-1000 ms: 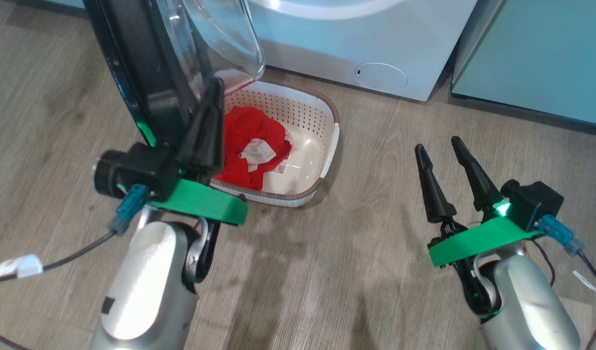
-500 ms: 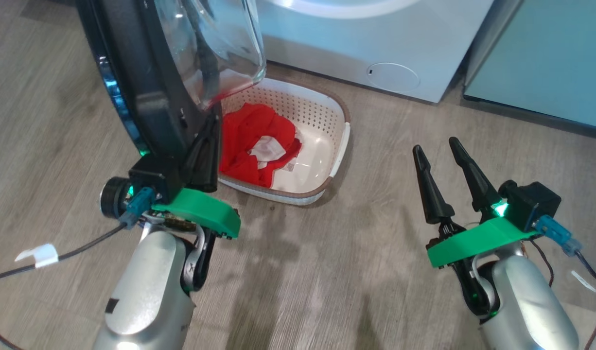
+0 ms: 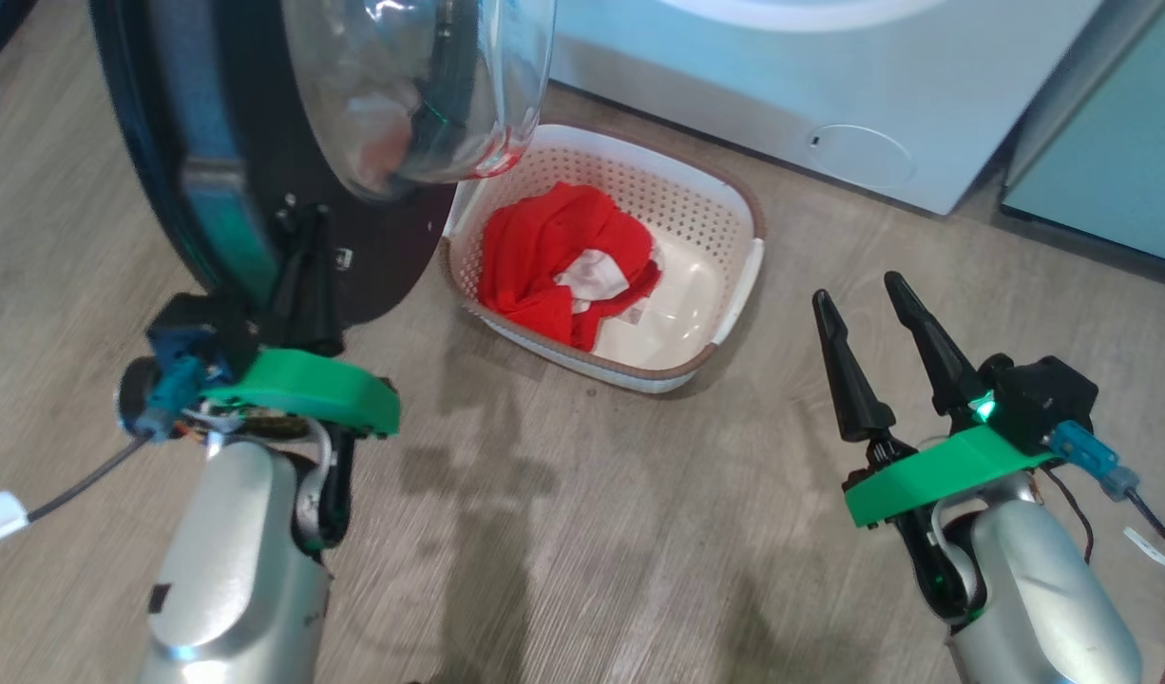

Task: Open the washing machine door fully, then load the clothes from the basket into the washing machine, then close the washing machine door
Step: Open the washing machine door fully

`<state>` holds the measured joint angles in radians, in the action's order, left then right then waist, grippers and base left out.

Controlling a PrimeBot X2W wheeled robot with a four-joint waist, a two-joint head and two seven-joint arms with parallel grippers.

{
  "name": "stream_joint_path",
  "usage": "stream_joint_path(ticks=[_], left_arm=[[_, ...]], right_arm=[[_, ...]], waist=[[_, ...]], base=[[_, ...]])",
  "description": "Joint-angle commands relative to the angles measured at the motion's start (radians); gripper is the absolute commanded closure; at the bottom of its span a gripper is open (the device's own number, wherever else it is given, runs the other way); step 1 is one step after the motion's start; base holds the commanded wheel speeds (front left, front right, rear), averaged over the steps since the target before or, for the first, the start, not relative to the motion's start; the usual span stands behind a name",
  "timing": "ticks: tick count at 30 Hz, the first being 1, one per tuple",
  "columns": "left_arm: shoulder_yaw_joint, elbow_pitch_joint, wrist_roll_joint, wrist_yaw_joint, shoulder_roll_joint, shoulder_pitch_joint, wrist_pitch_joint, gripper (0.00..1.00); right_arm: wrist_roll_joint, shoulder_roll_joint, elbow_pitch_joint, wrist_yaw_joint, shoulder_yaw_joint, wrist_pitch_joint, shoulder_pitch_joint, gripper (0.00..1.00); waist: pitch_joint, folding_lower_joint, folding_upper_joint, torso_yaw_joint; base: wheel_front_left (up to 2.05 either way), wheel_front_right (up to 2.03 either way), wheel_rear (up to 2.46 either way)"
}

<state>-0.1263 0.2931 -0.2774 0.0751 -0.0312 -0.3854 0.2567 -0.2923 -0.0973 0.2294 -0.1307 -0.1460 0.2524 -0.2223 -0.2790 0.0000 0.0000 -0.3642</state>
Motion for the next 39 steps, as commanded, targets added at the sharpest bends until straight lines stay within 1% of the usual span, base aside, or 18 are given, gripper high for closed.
stream_joint_path(ticks=[1, 4, 6, 14, 20, 25, 29, 33, 34, 39], left_arm=[[0.048, -0.036, 0.002, 0.007, -0.019, -0.012, 0.005, 1.0], [0.087, -0.034, 0.013, -0.011, -0.019, -0.018, 0.005, 1.0], [0.117, -0.029, 0.019, -0.02, -0.019, -0.022, 0.005, 1.0], [0.215, -0.008, 0.042, -0.068, -0.019, -0.067, 0.005, 1.0], [0.293, 0.025, 0.054, -0.102, -0.019, -0.115, 0.005, 1.0], [0.388, 0.062, 0.084, -0.131, -0.023, -0.158, 0.005, 1.0], [0.48, 0.098, 0.071, -0.153, -0.036, -0.208, 0.005, 1.0], [0.562, 0.141, 0.07, -0.171, -0.071, -0.269, 0.005, 1.0], [0.562, 0.141, 0.07, -0.171, -0.071, -0.269, 0.005, 1.0], [0.622, 0.186, 0.087, -0.186, -0.109, -0.334, 0.005, 1.0]], right_arm=[[0.008, -0.001, -0.028, 0.0, -0.027, 0.009, -0.017, 0.0], [0.009, -0.002, -0.022, 0.0, -0.031, 0.009, -0.014, 0.0], [0.011, -0.004, -0.015, 0.0, -0.051, 0.009, -0.012, 0.0], [0.019, -0.015, -0.012, 0.0, -0.085, 0.009, -0.033, 0.0], [0.022, -0.035, -0.014, 0.0, -0.086, 0.009, -0.051, 0.0], [-0.018, -0.032, -0.014, 0.0, -0.066, 0.009, -0.066, 0.0], [-0.014, -0.047, -0.02, 0.0, -0.065, 0.006, -0.077, 0.0], [-0.032, -0.047, -0.03, 0.0, -0.048, -0.007, -0.08, 0.0], [-0.032, -0.047, -0.03, 0.0, -0.048, -0.007, -0.08, 0.0], [-0.028, -0.057, -0.049, 0.0, -0.043, -0.019, -0.085, 0.0]], waist=[[-0.006, 0.0, 0.0, -0.013], [-0.009, 0.0, 0.0, -0.029], [-0.017, 0.0, 0.0, -0.035], [-0.075, 0.0, 0.0, -0.039], [-0.122, 0.0, 0.0, -0.037], [-0.161, 0.0, 0.0, -0.035], [-0.191, 0.0, 0.0, -0.038], [-0.219, 0.0, 0.0, -0.042], [-0.219, 0.0, 0.0, -0.042], [-0.248, 0.0, 0.0, -0.045]], base=[[0.0, 0.0, 0.0], [0.0, 0.0, 0.0], [0.0, 0.0, 0.0], [0.0, 0.0, 0.0], [0.0, 0.0, 0.0], [0.0, 0.0, 0.0], [0.0, 0.0, 0.0], [0.0, 0.0, 0.0], [0.0, 0.0, 0.0], [0.0, 0.0, 0.0]])
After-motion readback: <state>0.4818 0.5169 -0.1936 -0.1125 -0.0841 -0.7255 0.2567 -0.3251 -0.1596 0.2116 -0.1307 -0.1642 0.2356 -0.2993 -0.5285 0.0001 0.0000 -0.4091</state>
